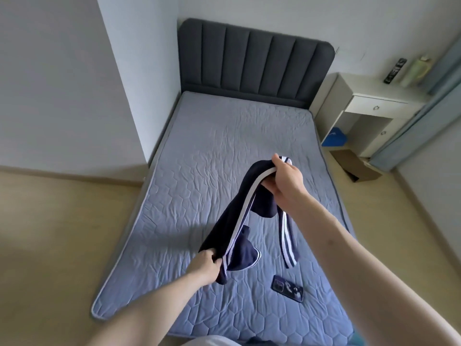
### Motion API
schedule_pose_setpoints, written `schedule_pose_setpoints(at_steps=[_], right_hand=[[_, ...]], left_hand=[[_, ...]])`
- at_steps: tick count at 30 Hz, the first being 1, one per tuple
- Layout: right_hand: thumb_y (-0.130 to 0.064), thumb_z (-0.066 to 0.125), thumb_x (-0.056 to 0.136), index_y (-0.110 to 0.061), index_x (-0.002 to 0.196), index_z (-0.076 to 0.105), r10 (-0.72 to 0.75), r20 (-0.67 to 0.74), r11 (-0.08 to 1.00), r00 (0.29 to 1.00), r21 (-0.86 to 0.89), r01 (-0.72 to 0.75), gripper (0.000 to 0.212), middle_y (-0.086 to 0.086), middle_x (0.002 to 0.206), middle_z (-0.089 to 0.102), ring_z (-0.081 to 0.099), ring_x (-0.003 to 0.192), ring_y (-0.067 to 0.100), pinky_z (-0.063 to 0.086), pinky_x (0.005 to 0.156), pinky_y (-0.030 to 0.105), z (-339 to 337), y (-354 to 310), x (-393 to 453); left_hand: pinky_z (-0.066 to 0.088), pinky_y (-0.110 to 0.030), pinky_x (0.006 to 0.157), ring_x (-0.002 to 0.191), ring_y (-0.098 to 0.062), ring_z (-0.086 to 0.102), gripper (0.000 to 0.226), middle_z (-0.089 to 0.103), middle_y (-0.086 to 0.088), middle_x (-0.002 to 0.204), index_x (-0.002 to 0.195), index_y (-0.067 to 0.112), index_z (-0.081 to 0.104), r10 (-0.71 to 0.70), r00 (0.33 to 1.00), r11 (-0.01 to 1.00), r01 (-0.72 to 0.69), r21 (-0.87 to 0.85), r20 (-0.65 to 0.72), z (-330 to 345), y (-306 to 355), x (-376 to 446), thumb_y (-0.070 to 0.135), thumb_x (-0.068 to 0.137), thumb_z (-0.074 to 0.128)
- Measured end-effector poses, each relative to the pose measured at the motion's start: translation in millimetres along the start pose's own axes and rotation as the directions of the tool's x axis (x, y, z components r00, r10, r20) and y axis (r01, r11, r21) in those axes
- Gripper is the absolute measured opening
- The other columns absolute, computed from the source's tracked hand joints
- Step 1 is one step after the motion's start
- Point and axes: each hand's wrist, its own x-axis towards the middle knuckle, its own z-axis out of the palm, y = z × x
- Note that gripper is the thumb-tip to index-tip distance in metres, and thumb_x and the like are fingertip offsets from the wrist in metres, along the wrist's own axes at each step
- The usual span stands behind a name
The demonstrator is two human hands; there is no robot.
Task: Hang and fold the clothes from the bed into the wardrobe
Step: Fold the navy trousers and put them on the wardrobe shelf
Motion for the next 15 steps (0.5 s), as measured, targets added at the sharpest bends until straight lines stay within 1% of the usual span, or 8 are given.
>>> schedule_pose_setpoints(at_steps=[1, 4, 6, 8, 9, 11, 13, 15], right_hand=[[-0.026, 0.066, 0.099, -0.007, 0.102, 0.058, 0.004, -0.033, 1.000, 0.999, 0.025, -0.003, 0.021, 0.009, 0.087, 0.066, 0.074, 0.071, 0.019, 0.061, 0.061, 0.030, -8, -1, 1], [-0.032, 0.069, 0.097, -0.008, 0.102, 0.062, 0.003, -0.184, 1.000, 0.983, 0.004, -0.003, 0.025, 0.009, 0.090, 0.069, 0.074, 0.074, 0.017, 0.060, 0.057, 0.027, -41, -3, 9], [-0.030, 0.070, 0.097, -0.006, 0.122, 0.059, 0.024, -0.243, 0.996, 0.970, -0.081, -0.045, 0.036, 0.011, 0.100, 0.068, 0.072, 0.084, 0.021, 0.062, 0.063, 0.031, -71, 4, 14], [-0.022, 0.072, 0.093, -0.011, 0.154, 0.033, 0.033, -0.265, 0.939, 0.964, -0.321, -0.121, 0.074, 0.013, 0.128, 0.059, 0.067, 0.105, 0.027, 0.061, 0.085, 0.042, -98, 20, 12], [-0.018, 0.074, 0.089, -0.017, 0.161, 0.020, -0.004, -0.224, 0.851, 0.975, -0.512, -0.114, 0.090, 0.012, 0.144, 0.049, 0.063, 0.115, 0.029, 0.057, 0.090, 0.042, -107, 33, 6], [-0.012, 0.080, 0.081, -0.021, 0.163, 0.017, -0.075, 0.057, 0.623, 0.996, -0.777, 0.092, 0.104, 0.010, 0.154, 0.042, 0.059, 0.123, 0.027, 0.053, 0.088, 0.036, -104, 61, -11], [-0.019, 0.087, 0.072, -0.030, 0.157, 0.030, -0.054, 0.386, 0.502, 0.921, -0.787, 0.359, 0.102, -0.002, 0.146, 0.053, 0.058, 0.126, 0.016, 0.053, 0.095, 0.031, -83, 87, -27], [-0.038, 0.082, 0.064, -0.048, 0.133, 0.043, -0.077, 0.506, 0.441, 0.859, -0.755, 0.485, 0.080, -0.021, 0.121, 0.063, 0.062, 0.108, 0.001, 0.055, 0.085, 0.025, -60, 103, -35]], left_hand=[[0.054, -0.036, 0.091, 0.113, -0.032, 0.066, 0.034, 0.070, -0.009, 0.128, 0.129, 0.023, 0.062, -0.007, 0.999, 0.999, 0.008, 0.035, -0.052, -3, 1, 7, 0.038, 0.101, 0.049], [0.051, -0.035, 0.084, 0.110, -0.035, 0.067, 0.033, 0.070, -0.015, 0.123, 0.127, 0.015, 0.062, -0.014, 0.988, 0.999, 0.020, 0.039, -0.152, -31, 1, 18, 0.028, 0.106, 0.040], [0.047, -0.037, 0.080, 0.104, -0.038, 0.066, 0.025, 0.070, -0.018, 0.113, 0.114, 0.013, 0.061, 0.062, 0.979, 0.997, -0.070, -0.037, -0.194, -63, 9, 21, 0.023, 0.107, 0.039], [0.040, -0.036, 0.072, 0.090, -0.034, 0.063, 0.020, 0.069, -0.012, 0.093, 0.093, 0.013, 0.056, 0.227, 0.947, 0.960, -0.256, -0.110, -0.226, -99, 28, 21, 0.020, 0.107, 0.043], [0.036, -0.035, 0.067, 0.080, -0.029, 0.060, 0.024, 0.065, -0.007, 0.081, 0.086, 0.012, 0.054, 0.310, 0.922, 0.933, -0.342, -0.112, -0.231, -116, 42, 18, 0.021, 0.106, 0.046], [0.032, -0.033, 0.060, 0.062, -0.015, 0.048, 0.033, 0.053, 0.002, 0.064, 0.079, 0.008, 0.055, 0.431, 0.883, 0.884, -0.455, -0.111, -0.188, -141, 74, 12, 0.028, 0.105, 0.052], [0.031, -0.026, 0.054, 0.052, -0.006, 0.039, 0.040, 0.046, 0.010, 0.055, 0.071, 0.013, 0.057, 0.492, 0.870, 0.862, -0.493, -0.114, -0.046, -155, 106, 7, 0.037, 0.103, 0.057], [0.033, -0.025, 0.054, 0.053, -0.007, 0.041, 0.039, 0.050, 0.010, 0.058, 0.074, 0.015, 0.064, 0.507, 0.859, 0.860, -0.499, -0.108, 0.069, -160, 128, 2, 0.044, 0.099, 0.062]])
